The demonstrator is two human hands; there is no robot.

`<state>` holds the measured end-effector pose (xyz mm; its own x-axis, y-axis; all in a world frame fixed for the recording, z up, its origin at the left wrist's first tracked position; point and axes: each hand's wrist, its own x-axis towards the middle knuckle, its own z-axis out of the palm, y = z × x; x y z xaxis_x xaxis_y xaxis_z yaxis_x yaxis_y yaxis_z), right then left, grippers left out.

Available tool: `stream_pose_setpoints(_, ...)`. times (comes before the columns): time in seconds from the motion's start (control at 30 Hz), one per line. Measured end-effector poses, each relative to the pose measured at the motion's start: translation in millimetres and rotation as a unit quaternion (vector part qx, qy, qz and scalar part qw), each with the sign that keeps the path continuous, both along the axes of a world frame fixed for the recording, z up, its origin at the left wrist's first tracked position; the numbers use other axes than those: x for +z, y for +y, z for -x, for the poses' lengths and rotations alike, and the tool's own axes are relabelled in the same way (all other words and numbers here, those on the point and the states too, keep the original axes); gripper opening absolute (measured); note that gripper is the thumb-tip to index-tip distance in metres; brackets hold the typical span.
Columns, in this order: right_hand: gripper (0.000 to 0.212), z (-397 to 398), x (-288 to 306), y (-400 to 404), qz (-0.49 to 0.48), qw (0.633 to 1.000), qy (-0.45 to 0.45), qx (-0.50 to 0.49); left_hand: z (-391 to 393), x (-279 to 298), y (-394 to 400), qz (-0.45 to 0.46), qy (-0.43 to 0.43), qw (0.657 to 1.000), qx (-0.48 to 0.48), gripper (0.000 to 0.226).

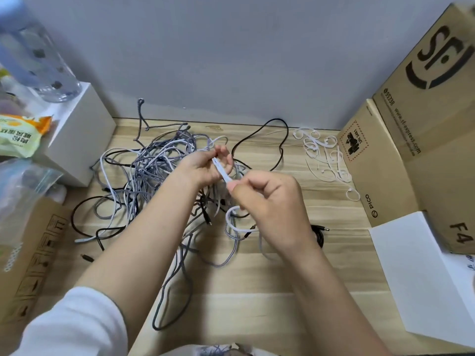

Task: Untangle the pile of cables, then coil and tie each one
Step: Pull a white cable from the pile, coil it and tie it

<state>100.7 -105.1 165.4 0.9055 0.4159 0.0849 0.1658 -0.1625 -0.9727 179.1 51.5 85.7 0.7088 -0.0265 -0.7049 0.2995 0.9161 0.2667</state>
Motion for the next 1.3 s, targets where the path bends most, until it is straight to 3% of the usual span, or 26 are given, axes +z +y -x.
stream_pose_setpoints(0.17,0.034,13,27,-15,-0.158,0.984,0.012,0.082,-7,-4,4,-0.001,-0.036,0.999,0.000,0.038)
stream_pose_setpoints(0.33,0.049,-12,-10,-4,-0.023,0.999,0.041,0.023,0,17,-5,-0.058,-0.155,0.985,-0.046,0.032)
stream_pose_setpoints(0.47,0.016,-27,-47,4,0.024,0.992,0.039,-0.114,17,33,-18,-0.099,-0.259,0.954,-0.116,0.035)
stream_pose_setpoints(0.53,0.026,-34,-56,7,0.034,0.989,0.034,-0.141,26,33,-25,-0.110,-0.285,0.943,-0.134,0.032)
stream_pose_setpoints(0.63,0.022,-41,-56,9,0.038,0.991,0.064,-0.112,33,28,-32,-0.158,-0.309,0.926,-0.152,0.031)
stream_pose_setpoints(0.77,0.023,-42,-52,7,0.028,0.996,0.057,-0.066,37,28,-35,-0.192,-0.290,0.925,-0.155,0.029)
stream_pose_setpoints(0.9,0.026,-37,-48,10,-0.026,0.989,0.129,-0.065,38,29,-34,-0.183,-0.261,0.934,-0.160,0.028)
stream_pose_setpoints(0.97,0.028,-34,-47,9,0.032,0.992,0.083,-0.091,35,30,-30,-0.138,-0.222,0.953,-0.153,0.029)
stream_pose_setpoints(1.07,0.041,-24,-35,5,0.105,0.987,-0.024,-0.119,29,32,-22,0.000,-0.158,0.979,-0.128,0.024)
stream_pose_setpoints(1.2,0.043,-1,-7,2,0.043,0.988,-0.137,-0.060,23,31,-11,0.109,-0.103,0.986,-0.078,0.010)
stream_pose_setpoints(1.3,0.043,12,9,-7,-0.036,0.986,-0.162,0.013,21,35,-9,0.117,-0.093,0.985,-0.085,0.012)
